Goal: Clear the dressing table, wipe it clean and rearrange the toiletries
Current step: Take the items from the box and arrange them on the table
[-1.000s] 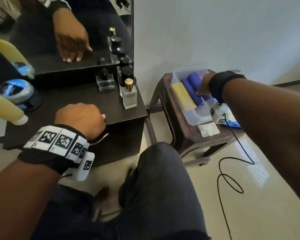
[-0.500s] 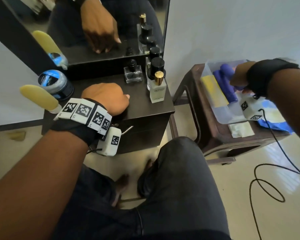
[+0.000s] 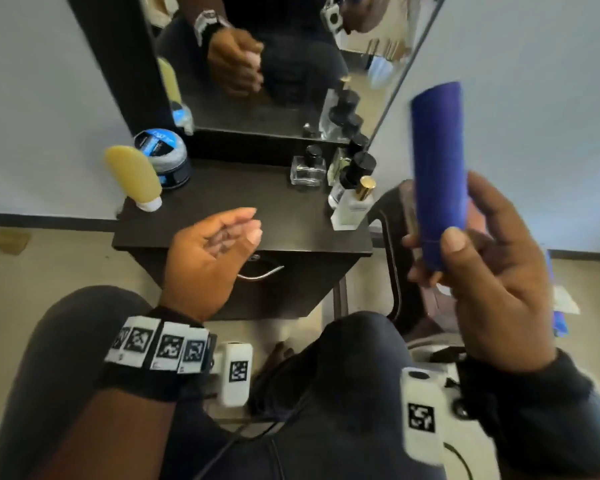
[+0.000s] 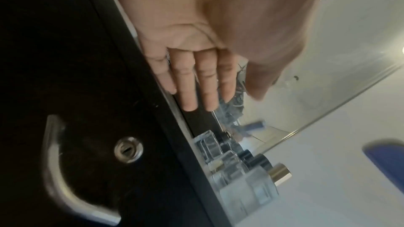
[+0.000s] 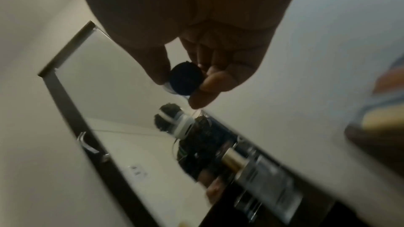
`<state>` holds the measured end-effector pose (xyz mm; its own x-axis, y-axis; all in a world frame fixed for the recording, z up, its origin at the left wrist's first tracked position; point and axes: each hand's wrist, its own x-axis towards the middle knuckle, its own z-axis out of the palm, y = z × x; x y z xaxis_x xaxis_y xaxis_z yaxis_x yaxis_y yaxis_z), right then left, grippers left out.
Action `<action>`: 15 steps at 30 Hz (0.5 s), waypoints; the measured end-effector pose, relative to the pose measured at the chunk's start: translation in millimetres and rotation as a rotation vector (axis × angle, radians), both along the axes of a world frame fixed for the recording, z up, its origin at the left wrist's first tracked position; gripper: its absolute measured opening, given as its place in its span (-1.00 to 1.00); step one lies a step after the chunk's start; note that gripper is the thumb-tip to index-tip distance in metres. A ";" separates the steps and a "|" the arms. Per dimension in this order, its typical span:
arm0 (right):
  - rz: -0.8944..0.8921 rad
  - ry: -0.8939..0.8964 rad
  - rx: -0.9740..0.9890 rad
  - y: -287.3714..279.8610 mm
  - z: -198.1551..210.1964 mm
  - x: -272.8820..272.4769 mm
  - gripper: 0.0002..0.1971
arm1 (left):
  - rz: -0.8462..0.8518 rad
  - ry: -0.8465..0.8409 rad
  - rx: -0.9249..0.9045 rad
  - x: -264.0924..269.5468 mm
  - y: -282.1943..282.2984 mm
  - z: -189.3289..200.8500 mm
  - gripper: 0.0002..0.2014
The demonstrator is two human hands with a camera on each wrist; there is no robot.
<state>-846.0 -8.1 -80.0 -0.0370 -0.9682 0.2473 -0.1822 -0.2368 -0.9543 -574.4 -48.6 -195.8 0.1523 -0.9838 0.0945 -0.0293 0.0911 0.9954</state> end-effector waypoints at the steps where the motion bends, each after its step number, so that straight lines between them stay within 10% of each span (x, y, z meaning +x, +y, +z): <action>1: 0.069 -0.010 0.004 -1.0 -2.9 16.4 -0.48 | -0.041 0.048 -0.054 2.1 5.0 1.5 -0.59; 7: 0.273 0.203 0.083 -30.6 -15.6 87.1 -0.68 | -0.153 0.290 -0.203 33.8 0.9 15.5 -0.08; 15: 0.213 0.231 0.041 -75.9 -25.8 157.0 -0.72 | 0.042 0.264 -0.103 52.2 -12.3 -13.0 -0.48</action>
<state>-689.0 -84.1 -105.8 0.2203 -0.9574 0.1865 -0.3460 -0.2555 -0.9028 -522.2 -60.9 -208.8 0.2250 -0.9634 0.1455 0.2236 0.1964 0.9547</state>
